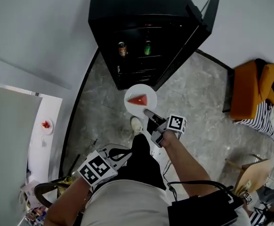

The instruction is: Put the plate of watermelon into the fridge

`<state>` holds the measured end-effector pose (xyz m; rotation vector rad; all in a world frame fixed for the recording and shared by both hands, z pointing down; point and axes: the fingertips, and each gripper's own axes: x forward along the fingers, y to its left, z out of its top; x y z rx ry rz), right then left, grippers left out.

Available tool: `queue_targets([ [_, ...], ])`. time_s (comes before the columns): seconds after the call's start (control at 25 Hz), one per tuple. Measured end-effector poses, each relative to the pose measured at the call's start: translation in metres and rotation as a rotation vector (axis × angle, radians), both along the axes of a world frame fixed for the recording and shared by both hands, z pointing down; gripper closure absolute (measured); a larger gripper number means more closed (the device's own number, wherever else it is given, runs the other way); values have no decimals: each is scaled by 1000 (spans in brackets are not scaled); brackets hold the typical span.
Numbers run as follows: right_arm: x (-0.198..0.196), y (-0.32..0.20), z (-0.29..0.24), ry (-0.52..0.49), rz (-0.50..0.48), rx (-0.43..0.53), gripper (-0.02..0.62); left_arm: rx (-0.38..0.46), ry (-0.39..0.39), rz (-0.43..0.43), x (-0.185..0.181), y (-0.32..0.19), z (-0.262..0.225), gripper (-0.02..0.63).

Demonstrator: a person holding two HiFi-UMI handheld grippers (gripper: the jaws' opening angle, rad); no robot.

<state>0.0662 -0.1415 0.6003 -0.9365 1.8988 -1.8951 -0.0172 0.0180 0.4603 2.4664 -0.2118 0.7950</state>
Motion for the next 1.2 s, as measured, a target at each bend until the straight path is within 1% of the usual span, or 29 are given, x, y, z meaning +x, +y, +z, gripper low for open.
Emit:
queue_targets([
  [0.12,6,-46,30,-15,15,-30,574,-5,-1,-3,15,-38,10,594],
  [0.24,9,-88,59,-18,27,-37,575,-10,7,-26,24,-71,19,594],
  [0.4,12,-127,94,-31,50,-72,574,-3,-8,-33,36,-96,34,594],
  [0.56,5,-164,119,-30,53,-67,574,-5,-14,-30,43,-117,46,594],
  [0.76,7,-200,142,-71,104,-82,574,-18,-45,-34,51,-129,61,594],
  [0.92,8,-222,158,-109,141,-93,574,-44,-62,-47,55,-131,71,594],
  [1.2,10,-260,186,-106,212,-123,574,-87,-71,-73,49,-135,86,594],
])
